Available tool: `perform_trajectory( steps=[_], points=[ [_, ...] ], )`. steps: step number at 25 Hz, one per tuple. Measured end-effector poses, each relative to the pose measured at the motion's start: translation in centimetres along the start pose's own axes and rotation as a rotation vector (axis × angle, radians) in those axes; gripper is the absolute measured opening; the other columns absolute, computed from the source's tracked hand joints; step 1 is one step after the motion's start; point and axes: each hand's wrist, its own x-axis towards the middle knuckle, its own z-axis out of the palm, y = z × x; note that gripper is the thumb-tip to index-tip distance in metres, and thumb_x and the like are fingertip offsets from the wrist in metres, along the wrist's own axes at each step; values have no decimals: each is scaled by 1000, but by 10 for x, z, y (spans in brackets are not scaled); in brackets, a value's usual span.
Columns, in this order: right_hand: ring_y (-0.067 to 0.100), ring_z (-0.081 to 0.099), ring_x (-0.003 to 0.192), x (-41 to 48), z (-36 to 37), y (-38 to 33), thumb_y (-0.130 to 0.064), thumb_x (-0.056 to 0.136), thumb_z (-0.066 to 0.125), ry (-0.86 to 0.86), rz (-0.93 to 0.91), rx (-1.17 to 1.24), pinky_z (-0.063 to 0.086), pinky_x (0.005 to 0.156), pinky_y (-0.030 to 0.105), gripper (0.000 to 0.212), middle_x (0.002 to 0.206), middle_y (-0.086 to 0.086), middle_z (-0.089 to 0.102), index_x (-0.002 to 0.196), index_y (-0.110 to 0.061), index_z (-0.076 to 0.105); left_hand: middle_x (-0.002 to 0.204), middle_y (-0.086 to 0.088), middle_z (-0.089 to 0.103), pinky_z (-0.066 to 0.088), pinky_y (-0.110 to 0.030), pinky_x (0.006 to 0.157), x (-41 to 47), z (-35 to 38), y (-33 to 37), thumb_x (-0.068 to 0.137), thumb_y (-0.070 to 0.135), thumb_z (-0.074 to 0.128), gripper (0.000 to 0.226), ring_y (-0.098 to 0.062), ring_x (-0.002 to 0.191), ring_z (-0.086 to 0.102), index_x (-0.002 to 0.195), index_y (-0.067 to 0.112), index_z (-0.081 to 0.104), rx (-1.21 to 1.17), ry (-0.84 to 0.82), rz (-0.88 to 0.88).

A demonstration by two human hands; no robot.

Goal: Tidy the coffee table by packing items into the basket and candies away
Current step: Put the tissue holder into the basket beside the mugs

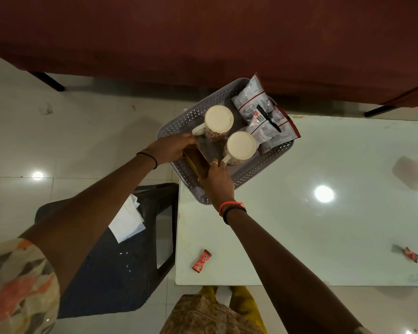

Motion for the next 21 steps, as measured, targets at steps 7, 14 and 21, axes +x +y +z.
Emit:
perform_trajectory(
  steps=[7,14,21],
  points=[
    [32,59,112,9,-1,-4,-22,85,67,-31,9,34,55,91,43,49,126,16,50,124,-5,44,135,-13,51,48,-40,99,0,-3,-4,82,-4,55,53,-29,122,50,130,16,48,-34,21,17],
    [33,53,117,-5,-15,-10,-26,86,65,43,20,86,54,94,44,50,129,17,47,125,-3,42,143,-13,39,41,-38,106,-23,-28,13,84,0,58,57,-30,129,43,136,14,41,-96,157,-142],
    [34,57,100,-41,11,-54,-18,98,40,-100,-219,126,51,87,44,22,110,19,57,107,-1,52,128,-22,45,38,-25,99,-150,23,16,86,0,55,34,-30,114,51,120,1,53,-552,902,-838]
  ],
)
